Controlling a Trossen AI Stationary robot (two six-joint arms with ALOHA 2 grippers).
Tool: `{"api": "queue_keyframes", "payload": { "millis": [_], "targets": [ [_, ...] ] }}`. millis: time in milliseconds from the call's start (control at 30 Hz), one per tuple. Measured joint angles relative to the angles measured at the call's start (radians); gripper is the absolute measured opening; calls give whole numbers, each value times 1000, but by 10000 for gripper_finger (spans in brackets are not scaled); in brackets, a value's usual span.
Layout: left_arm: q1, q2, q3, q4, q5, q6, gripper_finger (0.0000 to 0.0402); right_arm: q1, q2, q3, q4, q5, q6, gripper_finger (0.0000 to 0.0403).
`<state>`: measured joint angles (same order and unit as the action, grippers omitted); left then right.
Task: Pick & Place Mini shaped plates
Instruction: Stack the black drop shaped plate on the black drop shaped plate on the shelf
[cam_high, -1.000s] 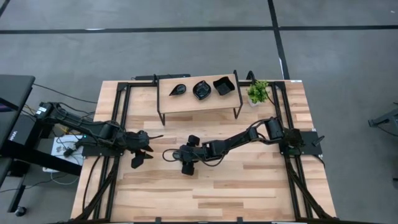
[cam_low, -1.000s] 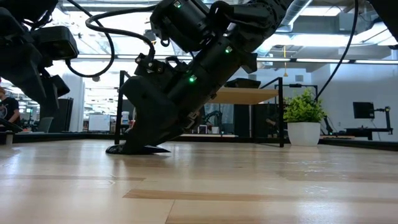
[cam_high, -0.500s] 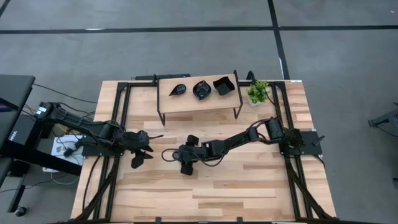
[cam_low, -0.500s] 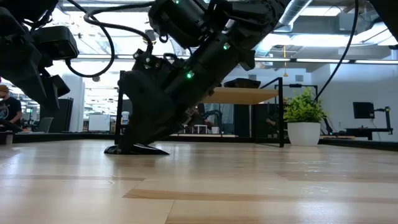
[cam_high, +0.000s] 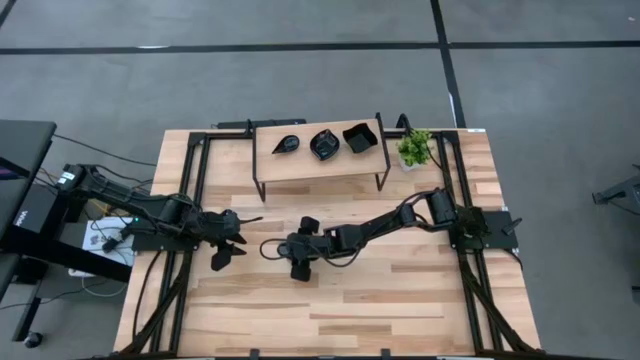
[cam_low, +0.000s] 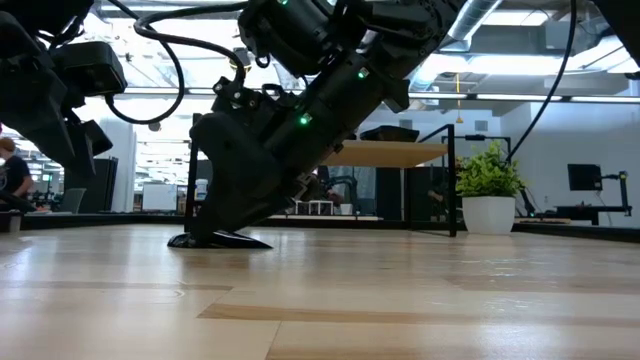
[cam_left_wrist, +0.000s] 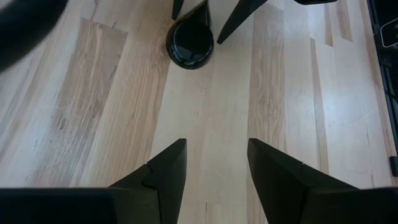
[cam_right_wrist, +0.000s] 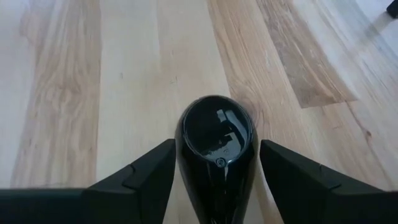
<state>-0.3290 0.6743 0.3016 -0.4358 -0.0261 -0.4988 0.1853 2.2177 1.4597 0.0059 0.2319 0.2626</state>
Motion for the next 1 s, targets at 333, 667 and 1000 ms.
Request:
{"api": "queue_keyframes", "payload": {
  "millis": [333,667,1000],
  "targets": [
    [0,0,0,3,0,0,172,-4,12,-5,2,-24,15,229],
    [0,0,0,8,0,0,172,-5,12,-6,2,-23,16,214],
    [0,0,0,10,0,0,172,-5,12,-6,2,-22,17,202]
  ]
}}
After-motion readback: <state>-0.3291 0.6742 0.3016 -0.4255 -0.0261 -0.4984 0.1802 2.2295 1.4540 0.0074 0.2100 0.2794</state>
